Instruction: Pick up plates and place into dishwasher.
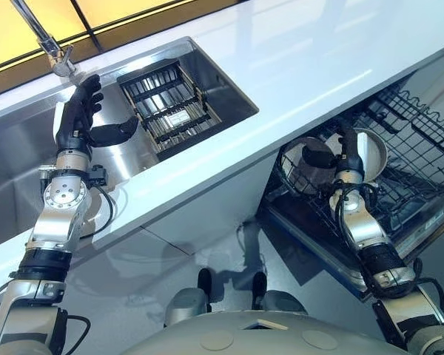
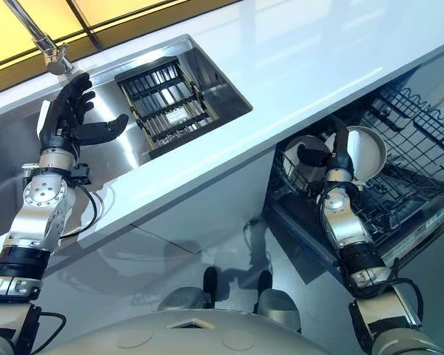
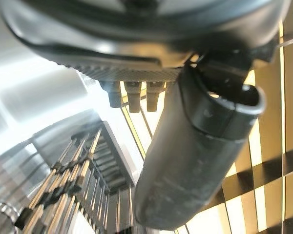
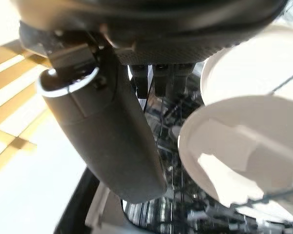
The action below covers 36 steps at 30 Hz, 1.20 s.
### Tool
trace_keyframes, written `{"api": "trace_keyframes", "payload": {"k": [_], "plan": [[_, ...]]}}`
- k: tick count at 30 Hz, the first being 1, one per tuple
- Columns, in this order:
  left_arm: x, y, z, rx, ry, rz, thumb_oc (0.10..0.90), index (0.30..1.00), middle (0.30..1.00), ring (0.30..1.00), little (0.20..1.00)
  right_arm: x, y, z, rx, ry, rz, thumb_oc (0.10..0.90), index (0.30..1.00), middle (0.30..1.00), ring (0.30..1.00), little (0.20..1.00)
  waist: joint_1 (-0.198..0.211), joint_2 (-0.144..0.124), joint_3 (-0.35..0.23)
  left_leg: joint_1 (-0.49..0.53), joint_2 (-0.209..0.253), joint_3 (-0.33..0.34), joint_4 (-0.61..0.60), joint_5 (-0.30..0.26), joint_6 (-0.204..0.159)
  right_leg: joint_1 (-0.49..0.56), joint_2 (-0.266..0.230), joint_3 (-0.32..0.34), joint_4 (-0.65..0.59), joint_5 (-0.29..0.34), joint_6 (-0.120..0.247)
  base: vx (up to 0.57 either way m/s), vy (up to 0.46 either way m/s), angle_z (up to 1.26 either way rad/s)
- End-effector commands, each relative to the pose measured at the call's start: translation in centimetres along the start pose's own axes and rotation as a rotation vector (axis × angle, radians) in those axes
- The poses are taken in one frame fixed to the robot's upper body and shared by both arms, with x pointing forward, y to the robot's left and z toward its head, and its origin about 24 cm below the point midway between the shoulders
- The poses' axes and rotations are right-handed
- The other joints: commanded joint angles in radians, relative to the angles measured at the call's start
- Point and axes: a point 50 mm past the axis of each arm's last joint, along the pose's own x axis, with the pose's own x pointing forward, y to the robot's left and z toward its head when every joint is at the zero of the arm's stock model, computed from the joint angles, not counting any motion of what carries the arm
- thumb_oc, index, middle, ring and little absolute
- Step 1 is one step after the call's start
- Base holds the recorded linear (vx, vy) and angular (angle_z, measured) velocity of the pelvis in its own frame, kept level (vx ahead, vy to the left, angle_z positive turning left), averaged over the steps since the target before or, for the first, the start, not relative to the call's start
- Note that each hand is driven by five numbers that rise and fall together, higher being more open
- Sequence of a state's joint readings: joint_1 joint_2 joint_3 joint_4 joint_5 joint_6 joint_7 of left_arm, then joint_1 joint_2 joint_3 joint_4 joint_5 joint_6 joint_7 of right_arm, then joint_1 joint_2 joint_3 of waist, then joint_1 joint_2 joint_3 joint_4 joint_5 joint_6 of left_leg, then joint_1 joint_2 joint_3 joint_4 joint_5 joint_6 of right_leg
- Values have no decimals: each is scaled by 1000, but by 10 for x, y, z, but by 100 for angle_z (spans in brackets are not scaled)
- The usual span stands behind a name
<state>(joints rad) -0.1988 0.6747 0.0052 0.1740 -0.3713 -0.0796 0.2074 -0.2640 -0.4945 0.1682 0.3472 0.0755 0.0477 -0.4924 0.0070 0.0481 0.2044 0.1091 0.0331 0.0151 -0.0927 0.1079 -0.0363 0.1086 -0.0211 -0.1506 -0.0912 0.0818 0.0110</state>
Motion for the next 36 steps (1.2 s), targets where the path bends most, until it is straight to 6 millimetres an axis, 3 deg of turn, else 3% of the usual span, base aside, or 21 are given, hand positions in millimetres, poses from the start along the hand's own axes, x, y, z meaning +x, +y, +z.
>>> {"api": "trace_keyframes", "payload": {"k": [1, 10, 19, 29, 36], "plan": [[17, 12, 57, -15, -253, 57, 800, 900, 900, 900, 900, 9, -33, 66, 78, -346, -111, 800, 900, 900, 900, 900, -37, -9, -90, -3, -40, 54, 17, -91, 12, 5, 43, 24, 114, -157, 30, -29, -9, -13], [12, 29, 48, -18, -230, 128, 800, 900, 900, 900, 900, -15, -71, 80, 285, -534, -230, 800, 900, 900, 900, 900, -89, 1, -82, 1, -37, 95, 10, -100, 16, -11, 45, 45, 122, -157, 41, -33, -3, -12], [1, 38, 31, -109, -195, 168, 800, 900, 900, 900, 900, -21, -83, 13, 417, -261, -290, 800, 900, 900, 900, 900, -115, 13, -84, -1, -30, 132, 12, -101, 14, -16, 38, 42, 127, -163, 44, -9, -28, -16], [9, 34, 37, -173, -210, 127, 800, 900, 900, 900, 900, 1, -96, -10, 344, -124, -316, 800, 900, 900, 900, 900, -85, 30, -55, -13, -22, 106, 26, -90, -1, -9, 37, 19, 158, -183, 28, 47, -81, 0], [10, 37, 47, -209, -259, 112, 800, 900, 900, 900, 900, 9, -98, -44, 362, 83, -342, 800, 900, 900, 900, 900, -50, 55, -5, -68, -12, 68, 83, -80, -18, -38, 31, -15, 235, -221, 2, 48, -67, 12]]}}
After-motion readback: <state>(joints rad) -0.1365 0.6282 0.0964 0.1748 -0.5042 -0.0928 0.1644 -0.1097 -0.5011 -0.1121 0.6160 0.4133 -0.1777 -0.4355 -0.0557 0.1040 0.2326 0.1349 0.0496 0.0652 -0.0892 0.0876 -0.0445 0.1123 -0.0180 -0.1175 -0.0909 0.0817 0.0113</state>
